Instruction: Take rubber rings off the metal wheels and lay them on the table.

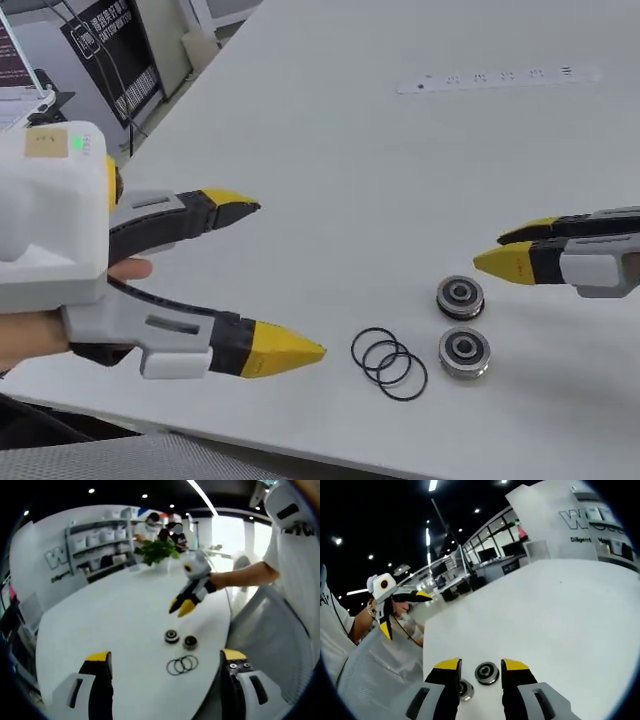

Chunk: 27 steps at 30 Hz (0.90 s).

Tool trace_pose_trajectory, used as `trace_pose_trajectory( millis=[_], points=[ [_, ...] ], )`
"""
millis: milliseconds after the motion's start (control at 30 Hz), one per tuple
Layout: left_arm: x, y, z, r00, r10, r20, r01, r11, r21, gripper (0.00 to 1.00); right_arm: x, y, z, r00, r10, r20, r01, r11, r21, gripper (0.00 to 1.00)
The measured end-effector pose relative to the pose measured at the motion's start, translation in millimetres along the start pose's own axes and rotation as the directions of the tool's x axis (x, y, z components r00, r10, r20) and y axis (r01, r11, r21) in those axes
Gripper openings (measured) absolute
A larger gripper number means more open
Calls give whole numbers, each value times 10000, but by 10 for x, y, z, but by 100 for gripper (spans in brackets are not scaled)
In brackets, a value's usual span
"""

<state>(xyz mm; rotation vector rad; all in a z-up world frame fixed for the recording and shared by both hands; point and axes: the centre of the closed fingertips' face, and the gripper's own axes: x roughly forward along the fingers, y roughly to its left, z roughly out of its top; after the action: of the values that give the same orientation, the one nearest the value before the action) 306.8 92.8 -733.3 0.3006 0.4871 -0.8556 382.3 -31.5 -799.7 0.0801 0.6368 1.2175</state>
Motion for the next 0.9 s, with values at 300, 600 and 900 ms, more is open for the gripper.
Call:
trace_pose_trajectory(
  millis=[300, 600, 900],
  points=[
    [87, 45, 118, 9998, -194, 43, 192, 9992, 338, 89, -28, -132, -173, 9992, -302, -244, 305, 9994, 145, 29],
    [277, 110, 348, 9983, -404, 409, 366, 9953, 897, 84, 47, -144, -339, 9972, -352, -656, 342, 9993, -160, 32],
    [590, 88, 495, 9939, -906, 628, 812, 9871, 1377, 79, 152, -110, -500, 9939, -340, -1046, 279, 9978, -599, 36]
  ],
)
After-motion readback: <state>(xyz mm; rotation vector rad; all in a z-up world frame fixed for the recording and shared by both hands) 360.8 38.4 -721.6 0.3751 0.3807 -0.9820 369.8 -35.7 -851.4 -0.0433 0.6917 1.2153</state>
